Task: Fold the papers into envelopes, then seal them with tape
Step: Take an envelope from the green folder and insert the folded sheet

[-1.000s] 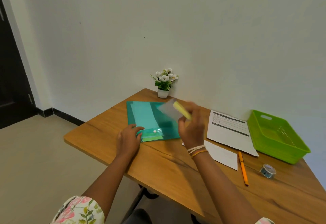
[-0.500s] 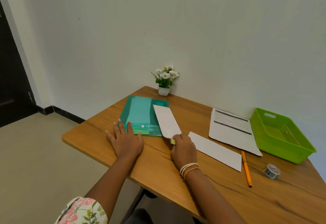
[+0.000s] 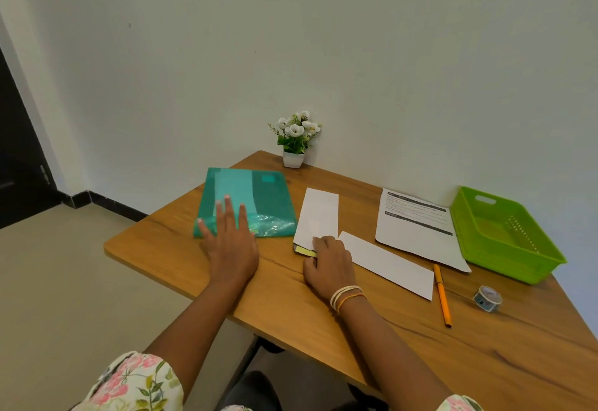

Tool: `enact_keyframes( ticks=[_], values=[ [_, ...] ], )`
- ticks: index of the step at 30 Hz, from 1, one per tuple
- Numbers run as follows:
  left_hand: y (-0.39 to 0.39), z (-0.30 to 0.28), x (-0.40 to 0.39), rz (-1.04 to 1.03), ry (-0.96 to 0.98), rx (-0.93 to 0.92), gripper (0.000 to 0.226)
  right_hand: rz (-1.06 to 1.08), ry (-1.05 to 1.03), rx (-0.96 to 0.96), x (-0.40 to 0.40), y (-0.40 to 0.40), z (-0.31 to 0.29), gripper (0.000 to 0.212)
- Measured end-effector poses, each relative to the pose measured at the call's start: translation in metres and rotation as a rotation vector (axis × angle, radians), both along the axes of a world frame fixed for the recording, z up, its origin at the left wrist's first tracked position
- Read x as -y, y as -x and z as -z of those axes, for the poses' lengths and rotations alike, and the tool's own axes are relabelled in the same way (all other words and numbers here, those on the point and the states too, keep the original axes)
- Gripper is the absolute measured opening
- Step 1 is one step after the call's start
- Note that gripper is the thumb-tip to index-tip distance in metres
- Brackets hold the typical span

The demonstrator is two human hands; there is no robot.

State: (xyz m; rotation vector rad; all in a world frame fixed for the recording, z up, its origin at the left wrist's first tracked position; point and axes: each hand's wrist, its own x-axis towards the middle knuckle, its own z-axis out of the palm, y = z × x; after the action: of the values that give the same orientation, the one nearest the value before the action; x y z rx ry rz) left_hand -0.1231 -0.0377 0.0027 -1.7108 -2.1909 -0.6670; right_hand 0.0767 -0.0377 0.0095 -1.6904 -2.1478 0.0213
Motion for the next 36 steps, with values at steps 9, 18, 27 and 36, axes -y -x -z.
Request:
enact_keyframes(
  ticks=[9,18,27,36],
  values=[
    [-0.061,-0.016,-0.014,0.655,0.080,0.113,0.034,0.302,0.060,-0.112,-0.020,-0.072,-0.029,0.033],
    [-0.077,-0.024,-0.032,0.712,0.301,0.088,0.028,0.332,0.481,0.022,-0.041,-0.101,-0.036,0.081],
    [-0.100,-0.009,-0.026,0.652,0.067,-0.011,0.026,0.471,0.419,-0.471,-0.030,-0.114,-0.029,0.054],
    [-0.115,-0.006,-0.022,0.522,-0.109,0.389,0.018,0.365,0.546,-0.649,-0.003,-0.107,-0.051,0.036]
  ],
)
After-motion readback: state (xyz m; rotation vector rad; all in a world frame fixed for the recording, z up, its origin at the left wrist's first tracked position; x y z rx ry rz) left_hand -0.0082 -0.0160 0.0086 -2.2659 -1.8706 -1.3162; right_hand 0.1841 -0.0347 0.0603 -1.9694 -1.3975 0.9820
